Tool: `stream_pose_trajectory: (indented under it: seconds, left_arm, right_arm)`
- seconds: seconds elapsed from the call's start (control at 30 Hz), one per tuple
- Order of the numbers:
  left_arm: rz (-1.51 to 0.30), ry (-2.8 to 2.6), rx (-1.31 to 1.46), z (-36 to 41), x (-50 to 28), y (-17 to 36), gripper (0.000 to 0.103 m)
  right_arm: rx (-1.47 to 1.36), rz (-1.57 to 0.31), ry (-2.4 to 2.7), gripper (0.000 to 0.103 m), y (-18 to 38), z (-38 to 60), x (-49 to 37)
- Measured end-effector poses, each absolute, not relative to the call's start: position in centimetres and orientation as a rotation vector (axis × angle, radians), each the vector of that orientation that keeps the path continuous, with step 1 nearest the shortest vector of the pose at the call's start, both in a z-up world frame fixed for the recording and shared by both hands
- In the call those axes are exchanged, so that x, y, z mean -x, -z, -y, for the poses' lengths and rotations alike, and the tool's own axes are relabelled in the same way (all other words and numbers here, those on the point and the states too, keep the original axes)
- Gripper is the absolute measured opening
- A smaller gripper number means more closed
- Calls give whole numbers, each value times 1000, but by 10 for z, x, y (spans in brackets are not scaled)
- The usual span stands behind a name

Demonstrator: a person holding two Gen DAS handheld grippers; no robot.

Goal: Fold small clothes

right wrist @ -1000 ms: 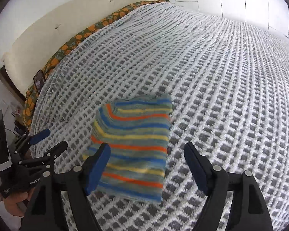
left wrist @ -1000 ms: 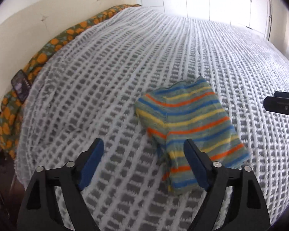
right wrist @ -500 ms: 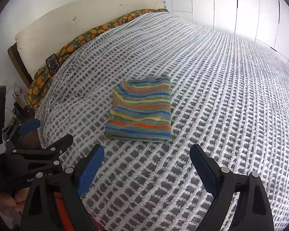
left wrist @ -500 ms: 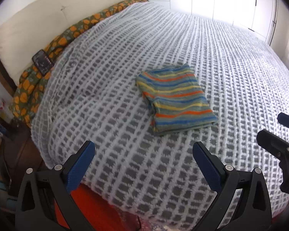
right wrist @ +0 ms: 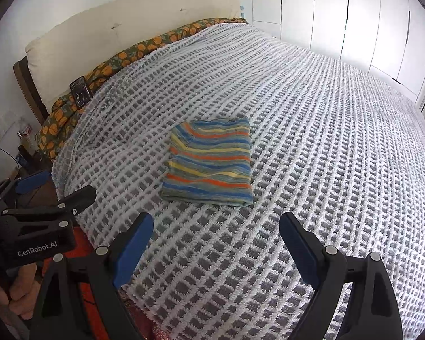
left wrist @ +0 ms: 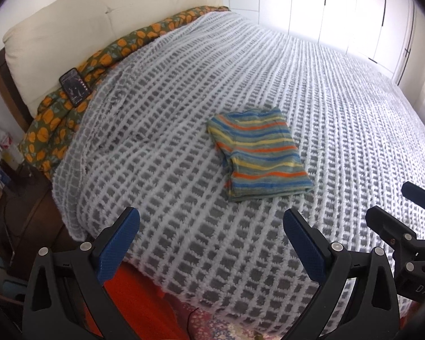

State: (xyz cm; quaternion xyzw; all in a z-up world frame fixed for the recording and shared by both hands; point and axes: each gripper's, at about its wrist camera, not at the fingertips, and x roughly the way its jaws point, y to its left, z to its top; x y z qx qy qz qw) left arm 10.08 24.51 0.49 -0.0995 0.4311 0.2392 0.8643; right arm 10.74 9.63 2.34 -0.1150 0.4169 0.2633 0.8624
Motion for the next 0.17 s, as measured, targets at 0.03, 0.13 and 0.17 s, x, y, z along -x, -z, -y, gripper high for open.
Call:
stream_pose_trajectory:
  seconds: [0.03, 0.13, 0.17]
  left_arm:
    - [-904, -505, 212, -246, -101, -4, 101]
    - [-891, -525, 194, -244, -99, -4, 101]
    - [-889, -527, 189, -244, -100, -5, 101]
  right_arm:
    - [242, -873, -551, 90, -24, -96, -107]
    - [238, -870, -554, 90, -25, -96, -107]
    - [237, -868, -555, 90, -25, -97, -107]
